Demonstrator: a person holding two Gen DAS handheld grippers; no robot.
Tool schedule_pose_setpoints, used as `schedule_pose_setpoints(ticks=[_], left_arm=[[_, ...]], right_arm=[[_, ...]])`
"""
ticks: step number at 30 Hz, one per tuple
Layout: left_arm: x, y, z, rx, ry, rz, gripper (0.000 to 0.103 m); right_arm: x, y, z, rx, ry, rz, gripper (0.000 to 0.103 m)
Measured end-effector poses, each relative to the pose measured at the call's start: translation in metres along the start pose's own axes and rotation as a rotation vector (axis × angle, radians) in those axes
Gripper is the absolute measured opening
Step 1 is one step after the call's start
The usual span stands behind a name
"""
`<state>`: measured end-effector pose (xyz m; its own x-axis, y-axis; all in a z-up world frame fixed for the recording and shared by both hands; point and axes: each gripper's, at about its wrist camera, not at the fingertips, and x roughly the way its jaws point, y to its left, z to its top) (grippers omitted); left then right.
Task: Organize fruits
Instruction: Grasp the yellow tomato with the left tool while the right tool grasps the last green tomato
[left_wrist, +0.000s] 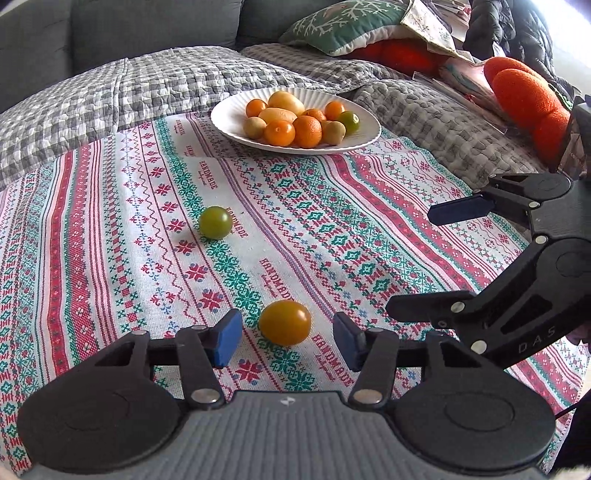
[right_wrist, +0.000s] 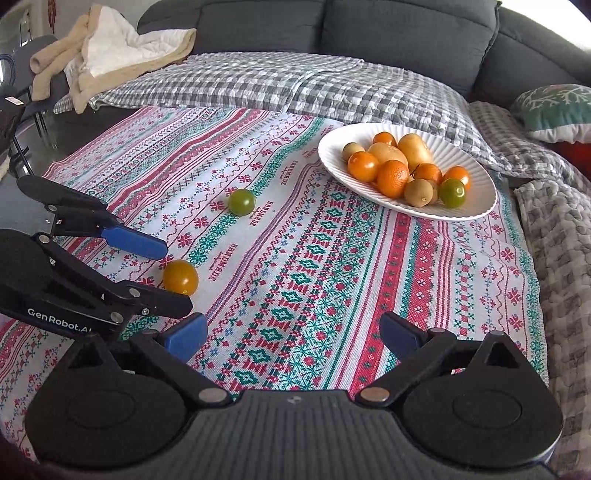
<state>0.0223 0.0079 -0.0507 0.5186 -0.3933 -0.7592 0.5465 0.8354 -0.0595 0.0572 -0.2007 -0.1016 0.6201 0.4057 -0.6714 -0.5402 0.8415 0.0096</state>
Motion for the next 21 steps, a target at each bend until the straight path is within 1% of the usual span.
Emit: schedule_pose_setpoints(ticks=[2,3,4,5,7,11,16,21], left_arm=[[0.002,0.000,0.001,0.003,0.011,0.001,0.037],[0.002,0.001,0.001,0.003,0.014,0.001,0.033],[0.002,0.001,0.001,0.001,0.018,0.002,0.026],[0.002,0.002,0.002,0.001,0.023,0.002,0.024],[-0.001,0.004,0.003,0.000,0.025,0.008,0.024],[-0.012,0.011,0.006,-0.007,0.002,0.044,0.024],[-0.022,0.027,0.009,-0.046,-0.014,0.123,0.024],[-0.028,0.046,0.012,-0.116,-0.016,0.167,0.024]], right_arm=[[0.001,0.001,0.000,-0.004,0.002,-0.002,0.099],[0.001,0.002,0.000,-0.005,0.003,-0.003,0.099],[0.002,0.002,0.001,-0.006,0.004,-0.004,0.099],[0.002,0.003,0.001,-0.007,0.005,-0.005,0.099],[0.003,0.004,0.002,-0.007,0.004,-0.006,0.099],[0.006,0.005,0.009,0.002,-0.009,-0.013,0.099],[0.018,0.006,0.022,0.048,-0.017,-0.029,0.099],[0.036,0.011,0.042,0.115,-0.028,-0.036,0.096]])
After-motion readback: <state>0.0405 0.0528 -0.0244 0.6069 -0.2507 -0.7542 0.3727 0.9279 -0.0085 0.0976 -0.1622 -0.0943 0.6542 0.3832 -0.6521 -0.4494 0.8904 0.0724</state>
